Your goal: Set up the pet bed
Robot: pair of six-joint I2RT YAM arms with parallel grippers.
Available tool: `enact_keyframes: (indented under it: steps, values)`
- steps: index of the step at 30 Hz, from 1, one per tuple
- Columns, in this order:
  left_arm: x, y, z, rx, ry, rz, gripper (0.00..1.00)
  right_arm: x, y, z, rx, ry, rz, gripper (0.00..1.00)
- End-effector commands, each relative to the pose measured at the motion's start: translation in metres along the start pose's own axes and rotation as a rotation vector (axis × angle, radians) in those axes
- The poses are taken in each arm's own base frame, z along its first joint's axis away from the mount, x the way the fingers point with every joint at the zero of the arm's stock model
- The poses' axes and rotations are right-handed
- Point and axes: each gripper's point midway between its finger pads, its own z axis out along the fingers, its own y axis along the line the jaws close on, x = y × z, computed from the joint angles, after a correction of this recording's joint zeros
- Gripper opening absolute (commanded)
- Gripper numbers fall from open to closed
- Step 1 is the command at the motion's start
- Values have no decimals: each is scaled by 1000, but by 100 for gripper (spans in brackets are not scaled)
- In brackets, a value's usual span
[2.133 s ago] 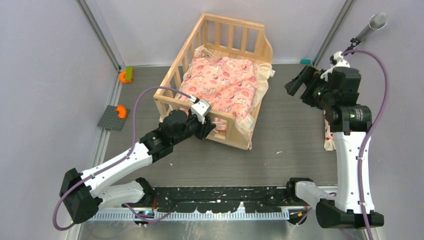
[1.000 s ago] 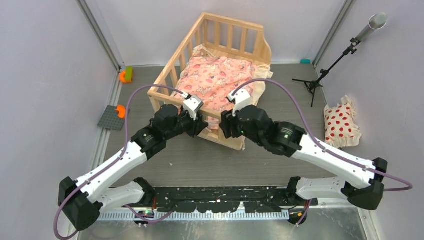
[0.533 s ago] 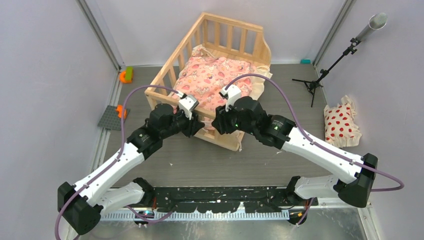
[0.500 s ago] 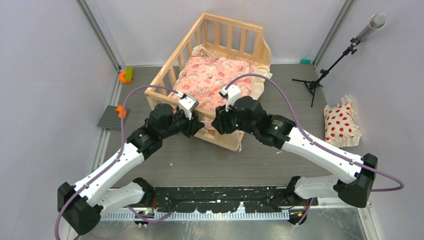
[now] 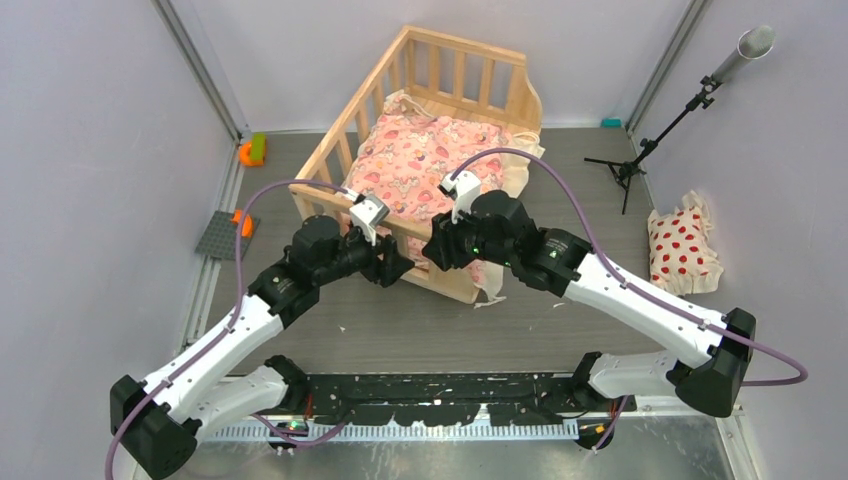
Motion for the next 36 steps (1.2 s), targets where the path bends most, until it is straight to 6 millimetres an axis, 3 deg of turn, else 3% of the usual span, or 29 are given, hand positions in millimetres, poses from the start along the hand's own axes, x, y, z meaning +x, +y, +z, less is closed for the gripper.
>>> enact_keyframes:
  steps: [1, 8, 15, 21, 23, 25, 26, 30, 33, 36]
  values:
    - [49, -2, 2, 9, 163, -161, 62, -31, -34, 6, 132, -132, 103, 44]
    - [51, -3, -4, 6, 139, -170, 42, -32, -37, -2, 145, -139, 107, 43]
    - [34, -9, -26, 12, -35, -162, 42, -45, -43, -40, 195, -179, 142, 53]
    - [27, -11, -36, 20, -173, -193, 39, -67, -62, -74, 272, -211, 229, 61]
    - [28, -12, -31, 37, -179, -203, 39, -68, -51, -72, 190, -176, 234, 61]
    - [32, -10, -23, 34, -148, -217, 39, -61, -25, -66, 44, -102, 192, 62]
    - [26, -9, -20, 31, -159, -214, 39, -57, -18, -63, 2, -76, 176, 60]
    - [17, 0, -14, -14, -173, -224, 35, -54, -16, -52, -19, -50, 151, 33]
    - [14, 4, -18, -42, -190, -222, 35, -48, -14, -31, -37, 23, 146, 17]
    - [13, 6, -24, -62, -209, -218, 35, -47, 0, -5, -119, 84, 158, 11]
